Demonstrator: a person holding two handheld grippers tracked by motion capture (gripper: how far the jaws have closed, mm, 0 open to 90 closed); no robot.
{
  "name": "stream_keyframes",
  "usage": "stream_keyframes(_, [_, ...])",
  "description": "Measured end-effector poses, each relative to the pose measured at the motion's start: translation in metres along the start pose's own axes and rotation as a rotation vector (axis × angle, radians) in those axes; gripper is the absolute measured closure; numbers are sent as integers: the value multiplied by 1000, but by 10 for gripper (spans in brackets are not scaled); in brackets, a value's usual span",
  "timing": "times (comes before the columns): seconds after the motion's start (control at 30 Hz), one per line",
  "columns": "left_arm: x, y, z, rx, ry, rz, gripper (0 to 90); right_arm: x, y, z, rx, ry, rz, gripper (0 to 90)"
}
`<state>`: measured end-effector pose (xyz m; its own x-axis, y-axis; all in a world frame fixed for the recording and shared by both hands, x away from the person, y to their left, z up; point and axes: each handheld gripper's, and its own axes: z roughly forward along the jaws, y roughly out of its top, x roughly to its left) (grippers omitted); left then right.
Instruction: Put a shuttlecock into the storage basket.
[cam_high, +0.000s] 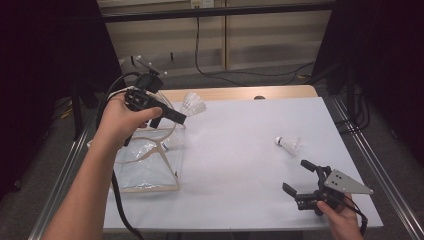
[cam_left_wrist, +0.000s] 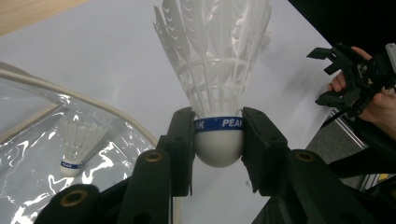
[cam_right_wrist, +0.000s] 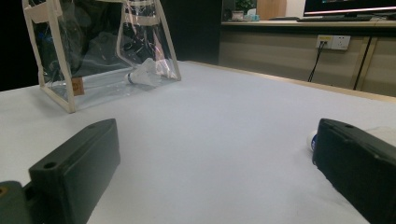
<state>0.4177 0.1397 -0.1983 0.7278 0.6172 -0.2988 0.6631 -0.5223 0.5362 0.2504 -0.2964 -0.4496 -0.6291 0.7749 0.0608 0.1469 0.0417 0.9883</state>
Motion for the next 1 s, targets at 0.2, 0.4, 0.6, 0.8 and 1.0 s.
stream_keyframes(0.2, [2, -1, -3, -2, 8, -10, 655, 0, 0, 0, 0, 0, 0, 6])
stream_keyframes(0.4, [5, -2, -6, 2, 18, -10, 655, 0, 0, 0, 0, -1, 2, 6])
stream_keyframes(0.6, [8, -2, -9, 5, 22, -13, 655, 0, 0, 0, 0, 0, 1, 6])
stream_keyframes(0.8, [12, -4, -12, 2, 29, -20, 655, 0, 0, 0, 1, -1, 2, 6])
stream_keyframes(1.0, [15, -5, -15, 1, 37, -28, 655, 0, 0, 0, 0, -2, 1, 6])
